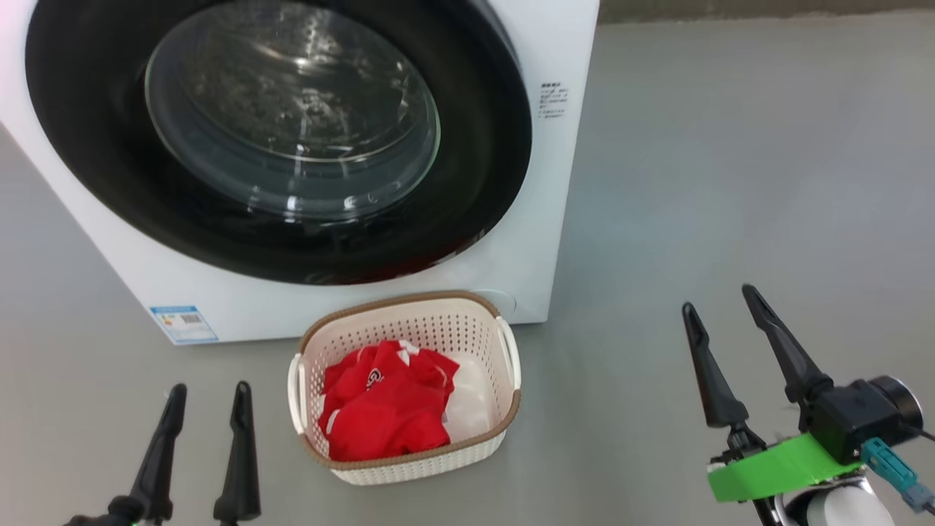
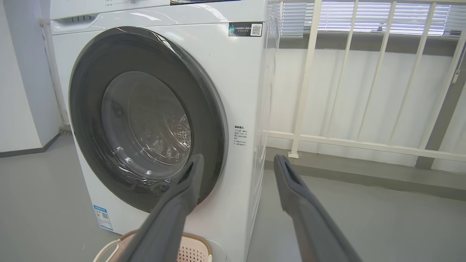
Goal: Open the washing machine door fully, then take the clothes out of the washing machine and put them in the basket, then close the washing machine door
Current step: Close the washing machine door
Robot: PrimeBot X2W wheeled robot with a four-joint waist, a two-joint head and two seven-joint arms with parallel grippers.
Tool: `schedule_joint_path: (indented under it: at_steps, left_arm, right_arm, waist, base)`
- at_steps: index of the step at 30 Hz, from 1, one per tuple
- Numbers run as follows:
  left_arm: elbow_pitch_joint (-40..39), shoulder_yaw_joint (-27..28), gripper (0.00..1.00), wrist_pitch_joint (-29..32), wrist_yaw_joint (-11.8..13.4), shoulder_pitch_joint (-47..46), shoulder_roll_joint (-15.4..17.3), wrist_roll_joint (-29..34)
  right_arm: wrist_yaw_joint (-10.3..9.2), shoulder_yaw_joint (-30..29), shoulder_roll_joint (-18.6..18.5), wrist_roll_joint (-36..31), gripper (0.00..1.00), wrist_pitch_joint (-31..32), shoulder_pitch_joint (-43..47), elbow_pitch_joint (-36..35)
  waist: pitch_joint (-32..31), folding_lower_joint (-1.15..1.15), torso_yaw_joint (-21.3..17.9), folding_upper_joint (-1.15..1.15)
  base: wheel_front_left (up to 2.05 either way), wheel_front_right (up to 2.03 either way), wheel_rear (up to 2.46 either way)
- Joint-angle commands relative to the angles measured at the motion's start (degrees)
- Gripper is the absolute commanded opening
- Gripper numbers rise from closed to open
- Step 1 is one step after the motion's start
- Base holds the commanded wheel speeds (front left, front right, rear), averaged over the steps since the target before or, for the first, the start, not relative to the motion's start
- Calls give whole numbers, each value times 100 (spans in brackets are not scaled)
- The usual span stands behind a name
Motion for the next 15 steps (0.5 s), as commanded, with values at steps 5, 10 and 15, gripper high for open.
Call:
schedule_joint_path:
  at_steps: [5,10,15]
  left_arm:
    - [-347,354,100,-45,-12,98,53,232]
    - [-451,492,100,-45,-50,286,52,318]
    - [-508,640,100,-45,-33,476,52,275]
  right_arm:
    - [-22,5,0,-109,100,6,153,-272]
    - [-22,-64,0,-159,100,6,312,-363]
    - [-22,-131,0,-142,100,6,484,-395]
  waist:
    - [-232,0,-162,0]
    - [-328,0,-226,0]
    - [-384,0,-280,0]
  base:
    - [0,0,0]
    - [0,0,0]
    - [0,0,0]
